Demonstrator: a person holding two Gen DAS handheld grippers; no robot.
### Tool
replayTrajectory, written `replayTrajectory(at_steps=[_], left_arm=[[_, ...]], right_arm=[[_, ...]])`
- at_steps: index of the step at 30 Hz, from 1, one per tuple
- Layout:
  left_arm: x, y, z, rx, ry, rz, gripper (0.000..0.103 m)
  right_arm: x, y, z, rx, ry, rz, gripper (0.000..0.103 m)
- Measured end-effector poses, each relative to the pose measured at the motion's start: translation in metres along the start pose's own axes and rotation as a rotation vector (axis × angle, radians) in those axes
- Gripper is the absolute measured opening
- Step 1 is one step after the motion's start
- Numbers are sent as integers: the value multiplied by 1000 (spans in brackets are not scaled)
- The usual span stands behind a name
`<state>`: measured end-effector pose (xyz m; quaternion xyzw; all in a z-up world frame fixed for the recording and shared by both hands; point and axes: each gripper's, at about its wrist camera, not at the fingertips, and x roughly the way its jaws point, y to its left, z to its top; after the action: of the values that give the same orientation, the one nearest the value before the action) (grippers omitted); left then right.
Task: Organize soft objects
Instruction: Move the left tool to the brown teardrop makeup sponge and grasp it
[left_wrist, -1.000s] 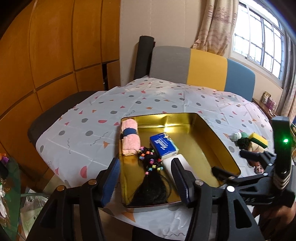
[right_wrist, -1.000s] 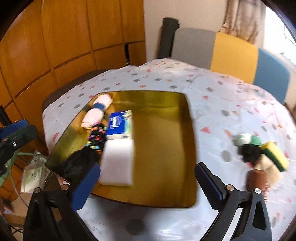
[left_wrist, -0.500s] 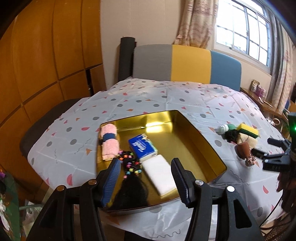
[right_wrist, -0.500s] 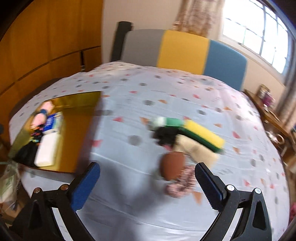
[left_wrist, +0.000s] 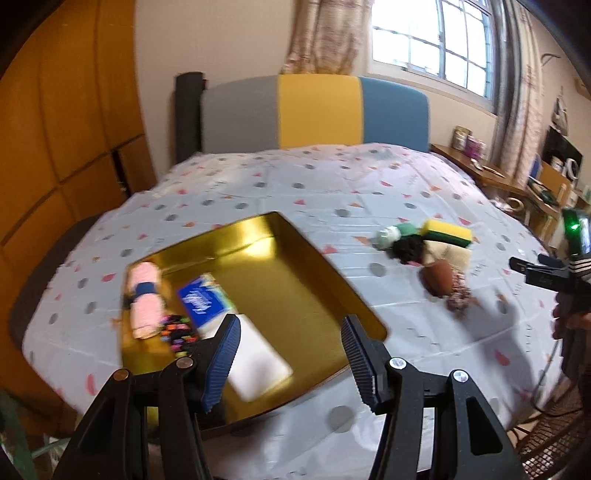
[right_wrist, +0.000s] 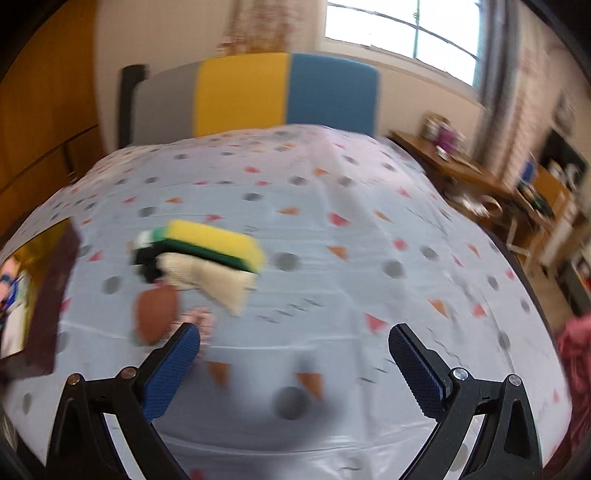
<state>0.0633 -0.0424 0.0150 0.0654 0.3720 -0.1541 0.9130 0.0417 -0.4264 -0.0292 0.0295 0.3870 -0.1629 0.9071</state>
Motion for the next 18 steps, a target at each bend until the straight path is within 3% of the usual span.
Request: replayTrajectory(at_steps=[3,6,13,18], left_arm=[[13,-18,8,2,43,-57,58],[25,-44,17,26,73,-132,58],[66,-117,32,131,142,-241,57],[113,-150,42,90,239,-305,53]], right_arm=[[11,-30,-5,120,31,-24,103],[11,-51,-4,250,33,26,103],[12,-53,-3,276,46,36,103],[8,-46,-1,264,40,62,103]])
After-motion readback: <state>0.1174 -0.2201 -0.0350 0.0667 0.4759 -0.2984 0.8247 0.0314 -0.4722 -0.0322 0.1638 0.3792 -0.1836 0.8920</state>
